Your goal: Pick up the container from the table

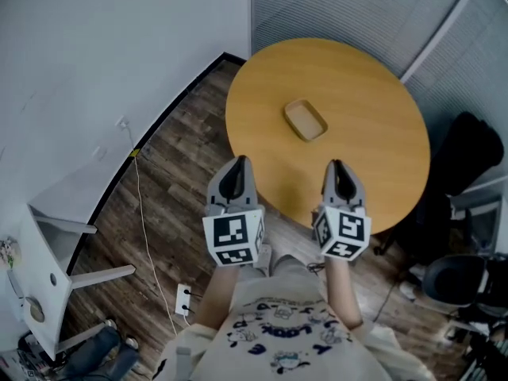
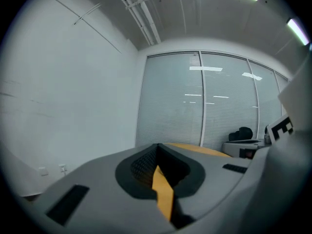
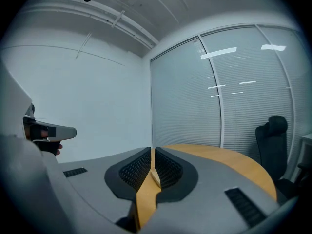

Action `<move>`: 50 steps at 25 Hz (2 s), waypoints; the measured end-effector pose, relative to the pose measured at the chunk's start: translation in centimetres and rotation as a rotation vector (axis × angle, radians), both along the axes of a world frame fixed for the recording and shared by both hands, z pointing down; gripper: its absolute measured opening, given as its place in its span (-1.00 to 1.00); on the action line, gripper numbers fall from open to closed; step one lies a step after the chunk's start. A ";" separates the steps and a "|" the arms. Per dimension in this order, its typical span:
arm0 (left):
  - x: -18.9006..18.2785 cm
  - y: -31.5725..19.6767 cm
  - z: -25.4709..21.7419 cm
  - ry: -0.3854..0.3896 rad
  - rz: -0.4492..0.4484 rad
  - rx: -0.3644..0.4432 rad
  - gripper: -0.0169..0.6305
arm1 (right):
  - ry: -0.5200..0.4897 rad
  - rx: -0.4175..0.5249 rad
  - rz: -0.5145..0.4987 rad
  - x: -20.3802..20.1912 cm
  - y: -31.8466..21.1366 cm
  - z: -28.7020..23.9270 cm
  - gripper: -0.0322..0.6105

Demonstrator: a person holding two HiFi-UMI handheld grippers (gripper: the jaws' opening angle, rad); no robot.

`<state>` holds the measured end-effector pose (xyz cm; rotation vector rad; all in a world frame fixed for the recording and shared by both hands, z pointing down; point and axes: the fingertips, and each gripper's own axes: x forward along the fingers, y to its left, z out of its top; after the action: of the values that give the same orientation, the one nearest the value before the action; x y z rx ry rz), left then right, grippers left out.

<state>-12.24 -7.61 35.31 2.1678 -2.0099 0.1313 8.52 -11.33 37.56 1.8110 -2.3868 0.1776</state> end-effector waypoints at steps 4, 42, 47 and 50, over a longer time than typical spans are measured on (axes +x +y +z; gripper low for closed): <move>-0.1 -1.6 0.9 0.011 0.016 -0.025 -0.94 | 0.015 -0.030 0.015 0.0 -1.2 1.0 -0.82; 3.0 -18.7 15.5 0.044 -0.019 -0.359 -0.94 | 0.091 -0.334 -0.023 3.9 -21.3 15.3 -0.81; 3.7 -19.9 17.2 0.035 -0.020 -0.366 -0.94 | 0.089 -0.362 -0.033 4.5 -22.5 17.6 -0.72; 4.1 -20.0 18.3 0.035 -0.022 -0.392 -0.94 | 0.090 -0.388 -0.033 5.0 -22.6 18.9 -0.71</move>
<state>-8.12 -27.57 53.62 1.8875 -1.8063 0.4409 13.48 -33.97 56.43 1.5646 -2.1363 0.5044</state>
